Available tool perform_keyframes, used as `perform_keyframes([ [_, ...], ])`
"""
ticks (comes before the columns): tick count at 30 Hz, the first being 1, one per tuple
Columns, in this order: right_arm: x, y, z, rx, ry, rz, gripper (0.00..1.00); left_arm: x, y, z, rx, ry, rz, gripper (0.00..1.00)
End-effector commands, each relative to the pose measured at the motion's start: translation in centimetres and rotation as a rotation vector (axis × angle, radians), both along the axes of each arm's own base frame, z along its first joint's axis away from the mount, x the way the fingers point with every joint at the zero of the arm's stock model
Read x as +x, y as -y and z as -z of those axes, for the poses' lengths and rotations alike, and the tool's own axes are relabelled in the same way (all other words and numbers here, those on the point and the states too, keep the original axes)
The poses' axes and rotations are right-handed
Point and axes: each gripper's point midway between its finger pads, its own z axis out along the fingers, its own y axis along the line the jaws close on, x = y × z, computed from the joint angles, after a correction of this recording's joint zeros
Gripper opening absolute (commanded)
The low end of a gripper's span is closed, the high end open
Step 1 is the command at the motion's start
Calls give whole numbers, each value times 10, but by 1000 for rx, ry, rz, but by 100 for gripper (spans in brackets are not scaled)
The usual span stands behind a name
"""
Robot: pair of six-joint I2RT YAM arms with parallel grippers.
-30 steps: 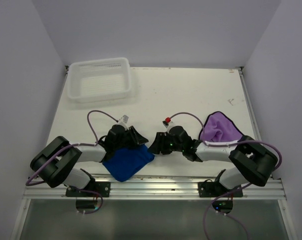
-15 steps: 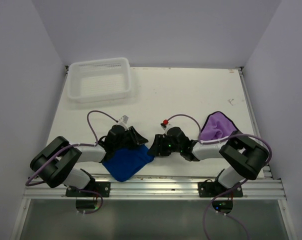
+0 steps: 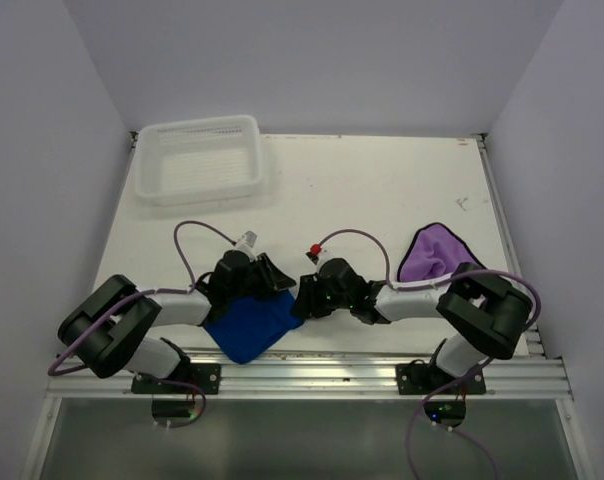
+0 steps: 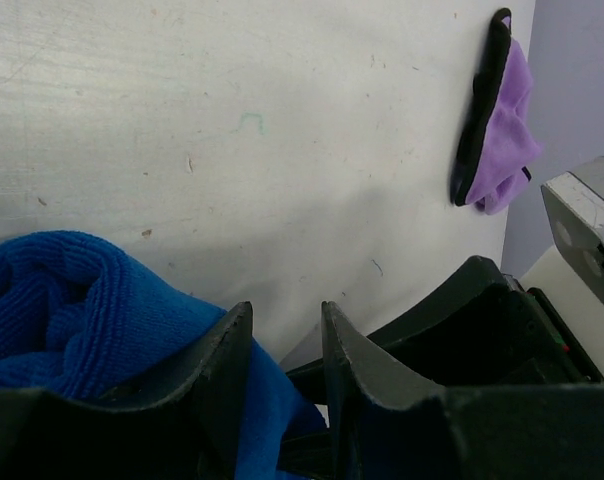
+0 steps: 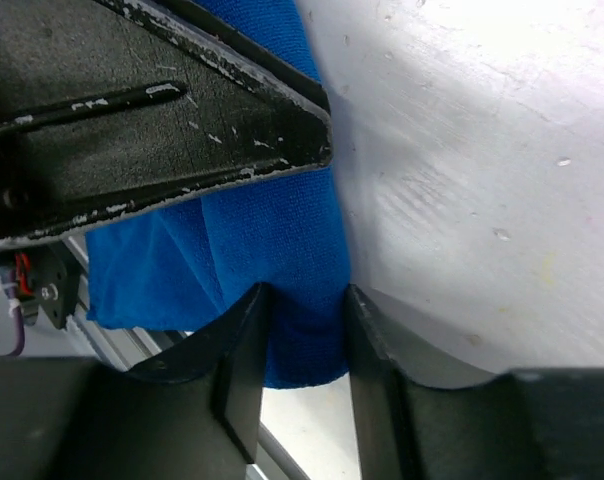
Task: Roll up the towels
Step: Roll the towel
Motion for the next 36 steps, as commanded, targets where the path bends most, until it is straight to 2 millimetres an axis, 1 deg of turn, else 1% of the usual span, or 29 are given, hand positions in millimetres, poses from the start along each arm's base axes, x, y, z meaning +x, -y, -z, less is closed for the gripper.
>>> perform_keyframes([
  [1,-19,26,38,-236,-20,-39,36,-9,-17,20,102,-25,-14,38],
  [2,-17,26,40,-254,-10,-33,34,-8,-20,21,111,-22,-22,38],
  [3,-18,23,39,-256,-6,-39,28,-7,-20,19,111,-16,-26,38],
  [5,-17,23,38,-265,4,-42,22,-6,-21,18,120,-8,-25,39],
  [6,-18,22,37,-265,9,-45,17,-3,-21,16,124,-6,-27,39],
  [8,-17,23,35,-272,19,-48,12,1,-20,11,131,11,-25,39],
  [9,-15,23,31,-274,39,-42,6,4,-19,7,133,19,-28,39],
  [10,-15,27,31,-292,41,-42,3,7,-19,5,137,26,-32,39],
  [12,-9,29,26,-319,91,-30,0,14,-18,-5,143,50,-34,39],
  [14,-5,32,16,-330,135,-25,0,22,-20,-13,155,73,-45,40],
  [15,-4,32,14,-335,152,-22,0,29,-19,-22,154,88,-50,40],
  [16,3,33,7,-339,192,2,0,34,-21,-27,156,98,-59,41],
  [17,4,35,4,-347,206,7,0,38,-22,-32,165,114,-60,41],
  [18,5,37,2,-362,227,8,0,45,-20,-44,158,135,-65,41],
  [20,12,40,-6,-382,275,32,0,54,-22,-52,165,157,-72,42],
  [22,14,38,-12,-392,306,36,0,63,-21,-64,166,174,-79,42],
  [23,19,42,-16,-416,339,55,0,65,-21,-67,167,181,-77,42],
  [24,21,38,-21,-419,359,58,0,69,-18,-73,161,192,-76,43],
  [26,26,44,-25,-465,396,84,0,71,-16,-77,160,197,-68,43],
  [27,27,41,-30,-467,413,85,0,73,-14,-79,154,201,-65,43],
  [28,28,44,-29,-493,417,89,0,73,-13,-80,152,204,-62,43],
  [29,31,43,-33,-503,431,100,0,73,-12,-81,145,204,-55,43],
  [31,35,51,-36,-561,468,130,0,73,-10,-81,143,205,-52,43],
  [33,39,52,-42,-597,515,159,0,72,-8,-80,137,203,-42,43],
  [34,40,56,-43,-631,537,168,0,72,-8,-80,135,202,-38,43],
  [35,40,55,-44,-650,557,168,0,71,-6,-80,128,197,-32,43],
  [36,37,49,-47,-662,583,150,0,71,-5,-80,122,197,-28,43],
])
